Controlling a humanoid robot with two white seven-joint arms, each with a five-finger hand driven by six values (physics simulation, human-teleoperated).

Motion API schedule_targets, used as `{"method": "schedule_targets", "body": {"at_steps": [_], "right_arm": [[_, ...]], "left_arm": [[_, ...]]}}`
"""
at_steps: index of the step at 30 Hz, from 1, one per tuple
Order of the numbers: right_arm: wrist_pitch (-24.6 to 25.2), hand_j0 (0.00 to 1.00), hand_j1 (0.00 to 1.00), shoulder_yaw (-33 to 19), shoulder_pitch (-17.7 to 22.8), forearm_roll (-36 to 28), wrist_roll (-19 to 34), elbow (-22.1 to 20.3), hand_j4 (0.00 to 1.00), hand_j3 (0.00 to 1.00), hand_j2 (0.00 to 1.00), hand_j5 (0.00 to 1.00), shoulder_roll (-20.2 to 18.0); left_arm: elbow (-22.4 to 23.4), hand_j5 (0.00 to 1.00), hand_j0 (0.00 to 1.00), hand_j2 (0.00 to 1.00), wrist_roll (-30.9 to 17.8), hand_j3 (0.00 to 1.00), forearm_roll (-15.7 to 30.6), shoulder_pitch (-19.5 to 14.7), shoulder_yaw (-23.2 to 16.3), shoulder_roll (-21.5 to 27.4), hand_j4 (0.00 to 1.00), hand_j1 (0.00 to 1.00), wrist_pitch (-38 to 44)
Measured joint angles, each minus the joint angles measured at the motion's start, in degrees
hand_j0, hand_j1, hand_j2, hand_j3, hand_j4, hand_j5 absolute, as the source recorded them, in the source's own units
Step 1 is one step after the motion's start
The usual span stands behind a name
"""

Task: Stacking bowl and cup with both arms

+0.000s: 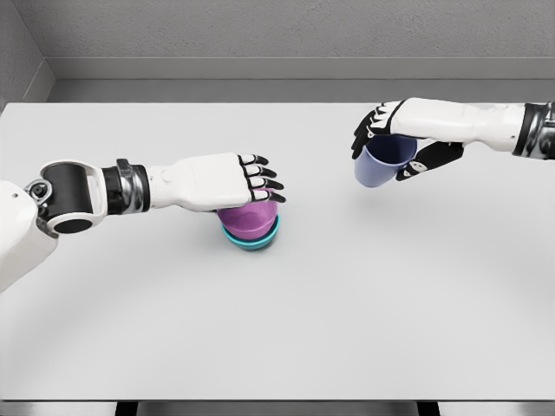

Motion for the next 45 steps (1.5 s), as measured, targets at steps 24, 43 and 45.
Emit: {"method": "schedule_targets", "body": {"at_steps": [24, 43, 45], "right_arm": [[0.0, 0.63, 0.63, 0.0, -0.5, 0.0, 0.0, -3.4, 0.63, 0.63, 0.63, 0.63, 3.2], [0.0, 0.63, 0.63, 0.1, -1.3, 0.6, 0.0, -5.4, 0.63, 0.63, 0.63, 0.63, 8.4], [0.0, 0.63, 0.63, 0.1, -1.3, 0.7, 0.0, -5.4, 0.63, 0.63, 0.63, 0.63, 9.2]], "left_arm": [[0.2, 1.0, 1.0, 1.0, 0.4, 1.0, 23.5, 14.6, 20.5, 16.5, 1.0, 1.0, 0.1], [7.5, 1.0, 1.0, 1.0, 0.1, 1.0, 25.6, 26.1, 39.4, 6.3, 1.0, 1.0, 0.0], [7.8, 1.0, 1.0, 1.0, 0.1, 1.0, 25.7, 26.3, 39.5, 4.9, 1.0, 1.0, 0.0]]}}
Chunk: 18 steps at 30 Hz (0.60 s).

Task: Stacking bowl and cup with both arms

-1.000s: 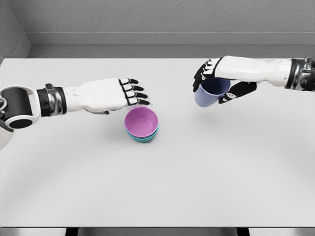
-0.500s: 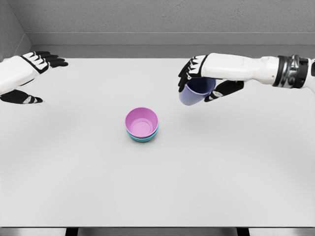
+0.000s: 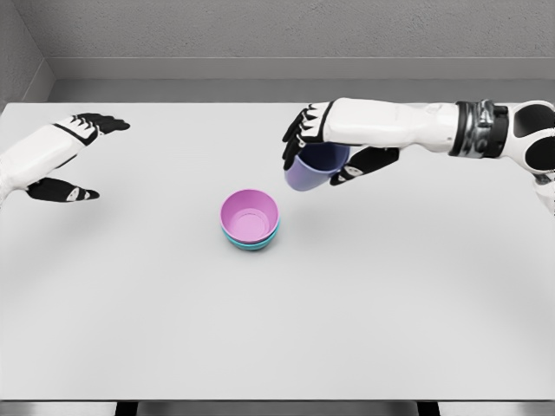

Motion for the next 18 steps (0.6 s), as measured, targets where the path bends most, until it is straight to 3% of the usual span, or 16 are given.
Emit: {"method": "schedule_targets", "body": {"at_steps": [18], "right_arm": [[0.0, 0.68, 0.68, 1.3, -0.8, 2.1, 0.0, -0.9, 0.68, 0.68, 0.68, 0.68, 3.8]], "left_arm": [[1.7, 1.0, 1.0, 1.0, -0.1, 1.0, 0.1, -0.1, 0.3, -3.7, 1.0, 1.0, 0.0]]}}
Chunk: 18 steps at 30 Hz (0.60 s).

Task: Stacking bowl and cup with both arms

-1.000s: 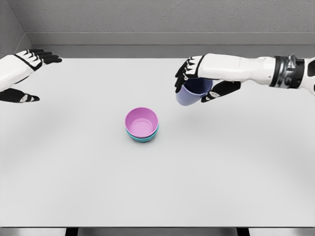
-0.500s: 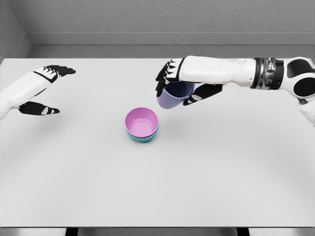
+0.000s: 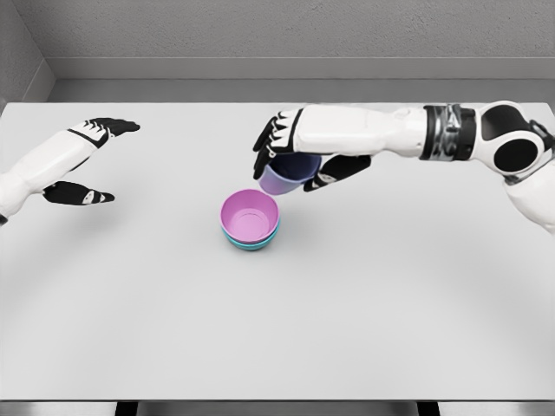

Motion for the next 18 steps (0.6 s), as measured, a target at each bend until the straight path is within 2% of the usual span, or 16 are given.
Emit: {"method": "schedule_targets", "body": {"at_steps": [18], "right_arm": [[0.0, 0.7, 0.7, 2.4, 0.4, 1.3, 0.0, -1.7, 0.7, 0.7, 0.7, 0.7, 2.1]], "left_arm": [[0.5, 1.0, 1.0, 1.0, -0.1, 1.0, -0.1, -0.1, 0.0, -0.5, 1.0, 1.0, 0.0]]}}
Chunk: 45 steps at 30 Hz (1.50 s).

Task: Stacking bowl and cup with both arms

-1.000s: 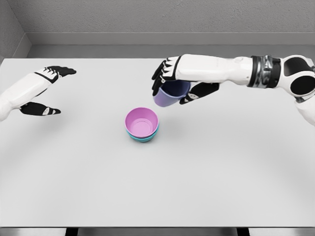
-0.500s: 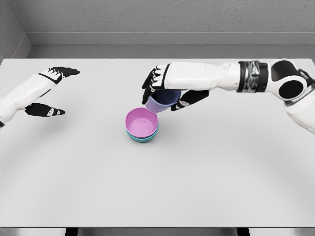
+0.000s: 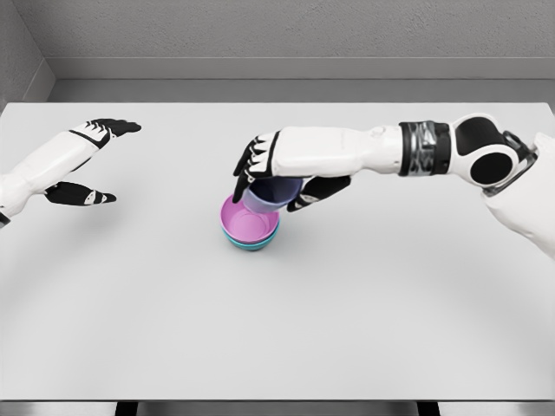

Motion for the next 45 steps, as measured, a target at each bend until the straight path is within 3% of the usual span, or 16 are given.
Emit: {"method": "schedule_targets", "body": {"at_steps": [40, 45], "right_arm": [[0.0, 0.73, 0.73, 2.7, 0.7, 4.5, 0.0, 3.7, 0.73, 0.73, 0.73, 0.73, 4.4], [0.0, 0.82, 0.82, 2.8, 1.1, 4.9, 0.0, 4.1, 0.82, 0.82, 0.82, 0.82, 4.4]], "left_arm": [[-0.1, 1.0, 1.0, 1.0, -0.4, 1.0, 0.1, 0.0, 0.0, -0.8, 1.0, 1.0, 0.0], [-0.1, 1.0, 1.0, 1.0, -0.4, 1.0, 0.1, 0.0, 0.0, -0.9, 1.0, 1.0, 0.0]]}}
